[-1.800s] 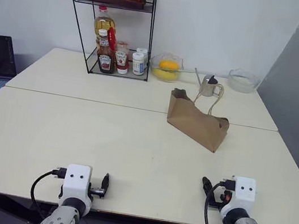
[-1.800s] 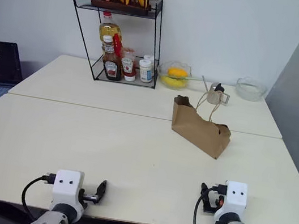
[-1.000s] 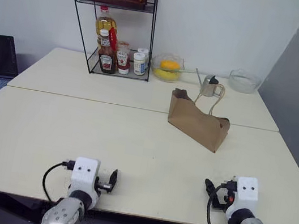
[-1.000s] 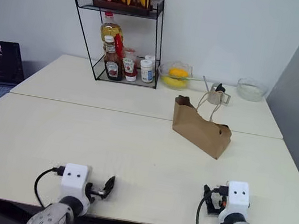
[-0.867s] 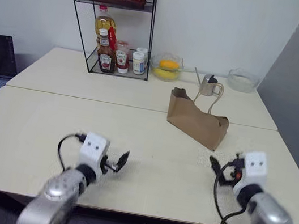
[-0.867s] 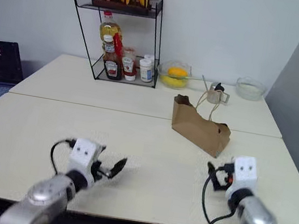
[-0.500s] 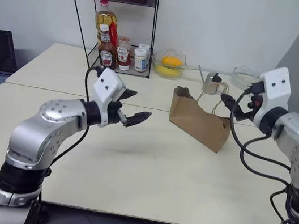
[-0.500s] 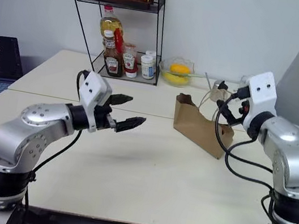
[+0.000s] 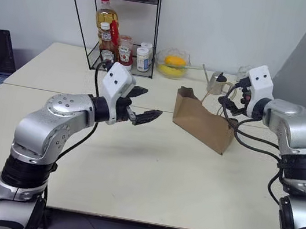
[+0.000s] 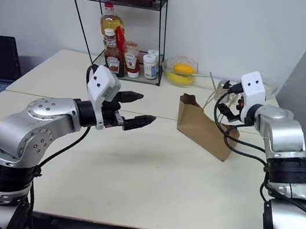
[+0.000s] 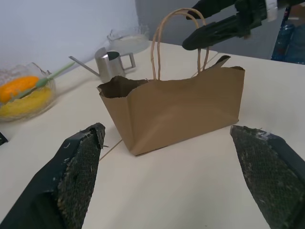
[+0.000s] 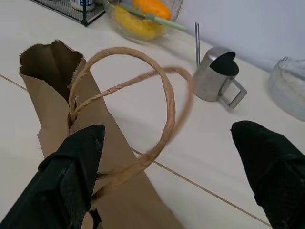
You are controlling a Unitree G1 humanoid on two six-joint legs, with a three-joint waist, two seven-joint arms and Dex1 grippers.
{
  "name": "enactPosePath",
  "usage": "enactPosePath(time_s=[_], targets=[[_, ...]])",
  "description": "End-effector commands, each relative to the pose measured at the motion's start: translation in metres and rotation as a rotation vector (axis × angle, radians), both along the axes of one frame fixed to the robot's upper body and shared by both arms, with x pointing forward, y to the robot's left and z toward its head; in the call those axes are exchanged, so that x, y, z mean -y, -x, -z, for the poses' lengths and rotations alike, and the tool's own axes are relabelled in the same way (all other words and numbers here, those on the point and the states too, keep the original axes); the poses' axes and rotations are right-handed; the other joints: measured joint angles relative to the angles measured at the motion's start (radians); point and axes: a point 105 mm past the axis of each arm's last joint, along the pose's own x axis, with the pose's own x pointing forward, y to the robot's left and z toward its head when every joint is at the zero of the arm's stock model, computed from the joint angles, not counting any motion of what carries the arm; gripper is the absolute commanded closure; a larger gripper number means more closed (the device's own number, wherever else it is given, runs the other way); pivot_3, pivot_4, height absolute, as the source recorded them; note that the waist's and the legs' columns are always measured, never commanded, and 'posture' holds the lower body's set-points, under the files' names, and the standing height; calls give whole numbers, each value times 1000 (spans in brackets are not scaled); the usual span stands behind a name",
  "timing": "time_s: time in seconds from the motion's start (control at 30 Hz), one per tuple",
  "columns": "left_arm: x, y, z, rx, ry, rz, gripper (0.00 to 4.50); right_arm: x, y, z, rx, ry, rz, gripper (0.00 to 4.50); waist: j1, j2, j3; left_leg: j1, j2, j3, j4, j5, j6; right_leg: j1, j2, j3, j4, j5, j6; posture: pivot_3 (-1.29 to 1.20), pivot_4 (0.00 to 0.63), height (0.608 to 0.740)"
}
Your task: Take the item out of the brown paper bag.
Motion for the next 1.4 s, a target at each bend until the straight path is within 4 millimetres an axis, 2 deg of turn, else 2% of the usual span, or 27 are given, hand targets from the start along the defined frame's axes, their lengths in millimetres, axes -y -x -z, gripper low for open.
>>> enactPosePath(time_s=[0.03, 0.13, 0.3, 0.4, 0.47, 0.5, 0.6, 0.83, 0.9, 1.03, 1.17, 1.27, 1.4], targets=[[-5, 6, -15, 62, 38, -24, 34, -19, -2, -22, 65, 60, -110, 0, -1, 0, 0, 0, 0, 0, 0, 0, 0, 0, 0, 0, 0, 0, 0, 0, 150, 740], [-7, 7, -19, 71, 57, -37, 0, -23, -7, -19, 61, 97, -142, 587, -2, 0, 0, 0, 0, 0, 0, 0, -1, 0, 0, 0, 0, 0, 0, 0, 150, 740], [-9, 9, -22, 85, 68, -55, 0, -24, -15, -21, 76, 129, -157, 2445, 0, 0, 0, -1, 0, 0, 2, 1, -3, 0, 0, 0, 1, 0, 0, 0, 150, 740], [-11, 10, -22, 92, 68, -71, 0, -23, -17, -31, 136, 193, -166, 3570, -1, 0, 0, -1, 0, 0, 3, 1, -3, 0, 0, 0, 1, 0, 0, 0, 150, 740], [-13, 10, -22, 96, 70, -82, 0, -23, -17, -43, 223, 296, -169, 4316, -2, 0, 0, -1, 0, 0, 3, 1, -3, 0, 0, 0, 1, 0, 0, 0, 150, 740], [-14, 10, -23, 98, 72, -87, 0, -24, -17, -49, 278, 374, -177, 4454, -2, 0, 0, -1, 0, 0, 3, 2, -3, 0, 0, 0, 1, 0, 0, 0, 150, 740], [-15, 9, -24, 105, 73, -97, 0, -28, -15, -65, 398, 525, -201, 4454, -2, 0, 0, 0, 0, 0, 3, 2, -3, 0, 0, 0, 1, 0, 0, 0, 150, 740], [-20, 6, -25, 106, 71, -117, 0, -52, -4, -91, 596, 632, -270, 4454, -3, 0, 0, -1, 0, 0, 4, 2, -3, 0, 0, 1, 2, 1, 0, 0, 150, 740], [-24, 5, -24, 103, 72, -131, 0, -59, -2, -97, 641, 618, -281, 4454, -6, 0, 0, -1, 0, 0, 4, 2, -3, 0, 0, 1, 2, 1, 0, 0, 150, 740], [-47, 1, -20, 99, 47, -212, 0, -91, 5, -122, 771, 465, -296, 4454, -24, 0, 0, 0, 1, 1, 3, 2, -3, -1, 0, 1, 3, 1, 0, 0, 150, 740], [-69, 3, -25, 111, 24, -273, 0, -121, 4, -137, 816, 385, -298, 4454, -35, 0, 0, 0, 0, 1, 4, 2, -4, -4, 0, 2, 8, 1, -1, 0, 150, 740], [-79, 7, -28, 114, 13, -296, 0, -140, 5, -140, 819, 324, -319, 4454, -41, 0, 0, 0, 0, 1, 4, 2, -4, -4, 0, 1, 10, 1, -1, 0, 150, 740], [-96, 15, -28, 108, -24, -332, 0, -162, 5, -134, 799, 286, -346, 4454, -40, 0, 0, 1, 0, 0, 6, 2, -4, -3, 0, 1, 12, 1, -1, 0, 150, 740]])
